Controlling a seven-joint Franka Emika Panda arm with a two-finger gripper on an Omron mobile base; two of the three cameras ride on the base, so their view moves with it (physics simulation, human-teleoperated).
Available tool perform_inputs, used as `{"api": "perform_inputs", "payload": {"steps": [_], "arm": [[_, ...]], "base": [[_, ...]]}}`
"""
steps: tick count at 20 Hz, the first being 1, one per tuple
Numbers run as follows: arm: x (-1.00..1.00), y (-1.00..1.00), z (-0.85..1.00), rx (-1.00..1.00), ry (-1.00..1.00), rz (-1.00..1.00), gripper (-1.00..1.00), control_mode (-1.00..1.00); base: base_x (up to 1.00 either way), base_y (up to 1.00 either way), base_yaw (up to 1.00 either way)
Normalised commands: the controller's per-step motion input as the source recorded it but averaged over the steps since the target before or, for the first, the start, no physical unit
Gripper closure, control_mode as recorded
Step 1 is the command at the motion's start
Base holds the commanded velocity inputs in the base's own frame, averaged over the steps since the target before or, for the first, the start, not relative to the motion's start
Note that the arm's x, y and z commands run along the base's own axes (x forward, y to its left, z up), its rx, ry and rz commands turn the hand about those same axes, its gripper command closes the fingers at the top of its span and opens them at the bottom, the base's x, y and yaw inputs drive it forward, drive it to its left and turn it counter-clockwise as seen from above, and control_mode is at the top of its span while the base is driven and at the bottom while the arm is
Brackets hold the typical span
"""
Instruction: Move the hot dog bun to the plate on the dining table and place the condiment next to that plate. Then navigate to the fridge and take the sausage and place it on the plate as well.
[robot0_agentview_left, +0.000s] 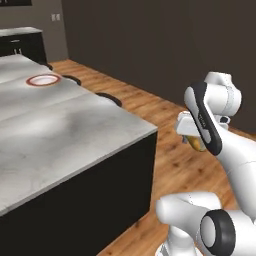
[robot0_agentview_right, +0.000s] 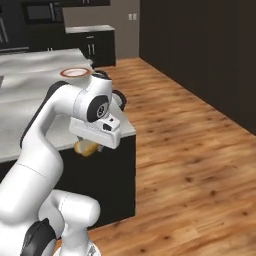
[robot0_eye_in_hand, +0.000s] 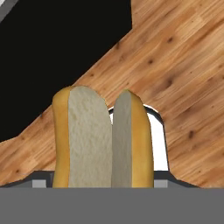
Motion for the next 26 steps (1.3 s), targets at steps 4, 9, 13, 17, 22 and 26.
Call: {"api": "perform_inputs", "payload": {"steps": [4, 9, 13, 17, 22, 26], "arm": [[0.0, 0.0, 0.0, 0.0, 0.0, 0.0, 1.0, 1.0], [0.0, 0.0, 0.0, 0.0, 0.0, 0.0, 1.0, 1.0], [0.0, 0.0, 0.0, 0.0, 0.0, 0.0, 1.0, 1.0], [0.0, 0.0, 0.0, 0.0, 0.0, 0.0, 1.0, 1.0], [0.0, 0.0, 0.0, 0.0, 0.0, 0.0, 1.0, 1.0], [0.0, 0.0, 0.0, 0.0, 0.0, 0.0, 1.0, 1.0]], "base": [[0.71, -1.0, 0.28], [0.69, -1.0, 0.29], [0.66, -1.0, 0.34], [0.64, -0.99, 0.39], [0.63, -0.82, 0.48], [0.62, -0.73, 0.53]]}}
